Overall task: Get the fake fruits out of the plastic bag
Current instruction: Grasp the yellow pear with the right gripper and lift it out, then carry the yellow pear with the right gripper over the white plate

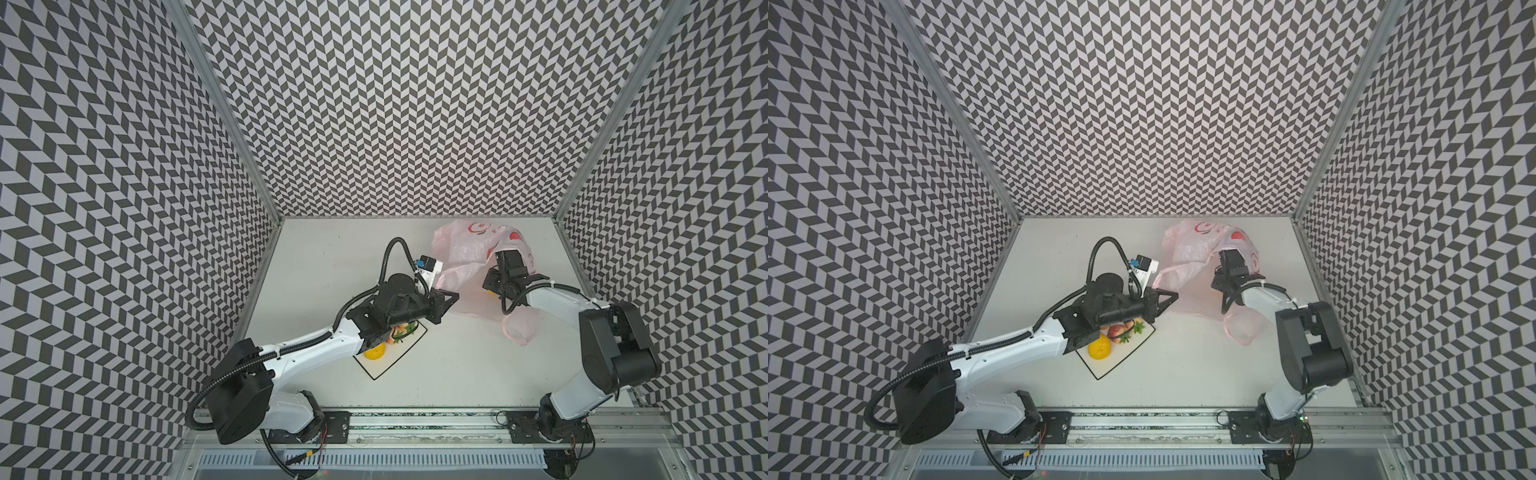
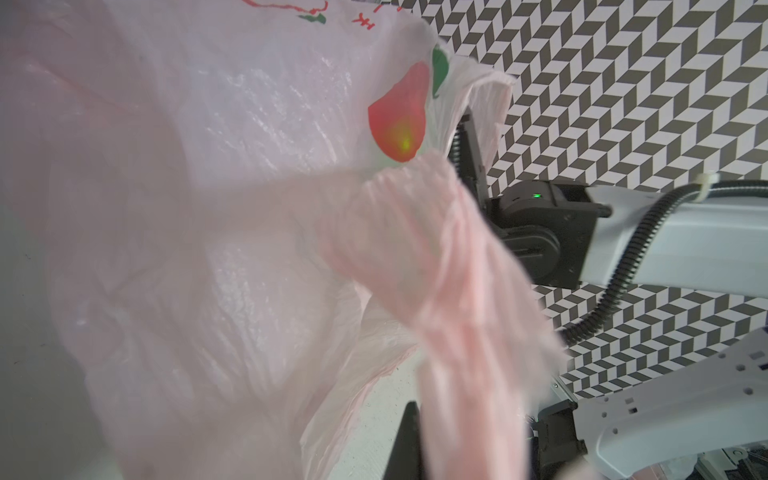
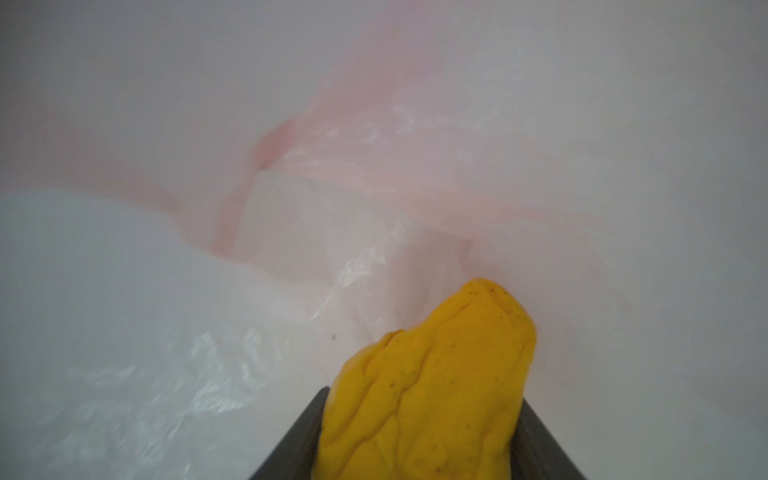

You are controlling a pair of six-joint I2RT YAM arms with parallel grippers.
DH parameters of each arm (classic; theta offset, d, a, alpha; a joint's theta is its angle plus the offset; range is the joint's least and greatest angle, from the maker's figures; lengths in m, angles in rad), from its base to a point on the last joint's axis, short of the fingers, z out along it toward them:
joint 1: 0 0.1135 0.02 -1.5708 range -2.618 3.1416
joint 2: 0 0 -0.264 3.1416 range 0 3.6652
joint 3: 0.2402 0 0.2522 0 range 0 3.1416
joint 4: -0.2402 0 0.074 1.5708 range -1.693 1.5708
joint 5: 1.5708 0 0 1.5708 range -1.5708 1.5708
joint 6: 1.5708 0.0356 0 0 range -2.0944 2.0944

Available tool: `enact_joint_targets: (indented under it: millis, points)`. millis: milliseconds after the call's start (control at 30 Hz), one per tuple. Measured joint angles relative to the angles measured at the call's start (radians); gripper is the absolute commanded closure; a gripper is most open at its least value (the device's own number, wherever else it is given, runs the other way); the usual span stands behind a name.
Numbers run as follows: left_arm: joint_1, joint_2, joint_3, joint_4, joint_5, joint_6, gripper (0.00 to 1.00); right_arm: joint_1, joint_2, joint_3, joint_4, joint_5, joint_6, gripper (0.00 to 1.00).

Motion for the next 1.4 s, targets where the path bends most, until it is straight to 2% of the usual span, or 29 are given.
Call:
enact_joint_targets:
  millis: [267, 433, 600, 833, 1133, 1267, 1400]
  points:
    - [0.103, 0.053, 0.032, 0.002, 0.024, 0.008, 1.0, 0.056, -0.201, -0.104, -0.012, -0.092, -0.123, 0.59]
    - [0.152, 0.106, 0.064, 0.032, 0.042, -0.01, 1.0, 0.057, -0.323, -0.163, -0.021, -0.224, -0.19, 0.59]
    - [0.162, 0.177, 0.107, 0.064, 0.056, -0.032, 1.0, 0.057, -0.406, -0.169, -0.026, -0.354, -0.239, 0.59]
    - [0.185, 0.311, 0.24, 0.075, 0.075, -0.042, 1.0, 0.058, -0.505, -0.201, -0.014, -0.516, -0.301, 0.59]
    - [0.222, 0.382, 0.376, 0.069, 0.093, -0.042, 1.0, 0.078, -0.481, -0.245, -0.024, -0.606, -0.315, 0.59]
    - [0.221, 0.401, 0.421, 0.068, 0.101, -0.042, 1.0, 0.132, -0.455, -0.245, -0.027, -0.658, -0.315, 0.6]
    - [0.227, 0.471, 0.529, 0.056, 0.113, -0.037, 1.0, 0.205, -0.442, -0.245, -0.033, -0.722, -0.317, 0.6]
